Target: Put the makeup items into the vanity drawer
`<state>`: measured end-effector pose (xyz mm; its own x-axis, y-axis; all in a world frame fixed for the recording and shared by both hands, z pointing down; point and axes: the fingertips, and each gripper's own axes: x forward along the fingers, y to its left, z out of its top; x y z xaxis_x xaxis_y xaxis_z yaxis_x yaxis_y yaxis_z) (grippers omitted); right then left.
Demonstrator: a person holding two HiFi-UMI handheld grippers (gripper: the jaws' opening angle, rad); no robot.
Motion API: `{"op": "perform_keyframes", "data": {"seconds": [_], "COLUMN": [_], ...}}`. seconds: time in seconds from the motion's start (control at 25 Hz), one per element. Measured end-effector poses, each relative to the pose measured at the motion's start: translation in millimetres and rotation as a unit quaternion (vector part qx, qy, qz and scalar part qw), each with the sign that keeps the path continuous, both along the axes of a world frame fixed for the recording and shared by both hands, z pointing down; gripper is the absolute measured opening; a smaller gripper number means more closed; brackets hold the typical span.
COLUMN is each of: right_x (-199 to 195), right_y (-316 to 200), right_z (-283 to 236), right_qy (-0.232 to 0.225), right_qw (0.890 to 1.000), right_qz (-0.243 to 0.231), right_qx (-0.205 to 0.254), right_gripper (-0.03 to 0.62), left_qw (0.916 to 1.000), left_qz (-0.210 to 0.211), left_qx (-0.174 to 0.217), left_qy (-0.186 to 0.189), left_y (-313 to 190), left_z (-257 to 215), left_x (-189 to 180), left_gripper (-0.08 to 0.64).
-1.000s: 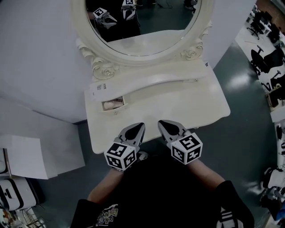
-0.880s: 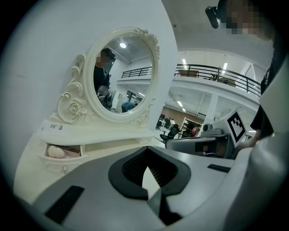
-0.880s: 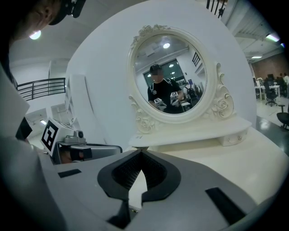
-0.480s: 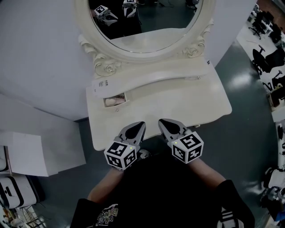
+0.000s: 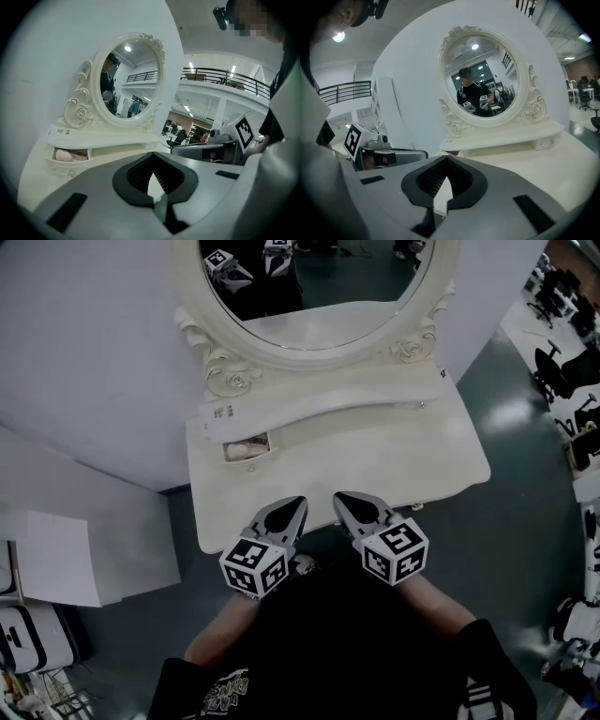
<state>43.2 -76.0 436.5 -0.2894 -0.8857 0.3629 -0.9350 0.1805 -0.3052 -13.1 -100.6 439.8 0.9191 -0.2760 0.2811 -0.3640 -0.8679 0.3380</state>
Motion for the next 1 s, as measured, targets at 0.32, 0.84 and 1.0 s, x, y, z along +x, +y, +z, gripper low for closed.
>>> {"op": "perform_keyframes", "data": {"seconds": [0.32, 0.84, 1.0], "right_x": [-8.9, -15.9, -16.3], "right_y": [-2.1, -4.9, -5.9], "right_z": [2.4, 5.6, 7.1], "right_qy": [-0.001, 0.001, 0.002], "right_qw": [1.000, 1.000, 1.000], "right_qz": [-0.009, -0.019, -0.020], "right_qx": [-0.002, -0.006, -0.007], "right_gripper": [0.029, 0.029, 0.029], "left_qw": [0.9999, 0.9998, 0.9997], "left_qz": [-0.009, -0.017, -0.018], "left_qx": [-0.004, -0.013, -0.014], "left_qy": [0.000, 0.002, 0.001], "left_y": [-0.7, -2.4, -3.2], "left_z": [2.9, 7.4, 9.2], "left_x": [-8.7, -13.8, -14.3], "left_gripper": [0.000, 0.000, 0.000]}}
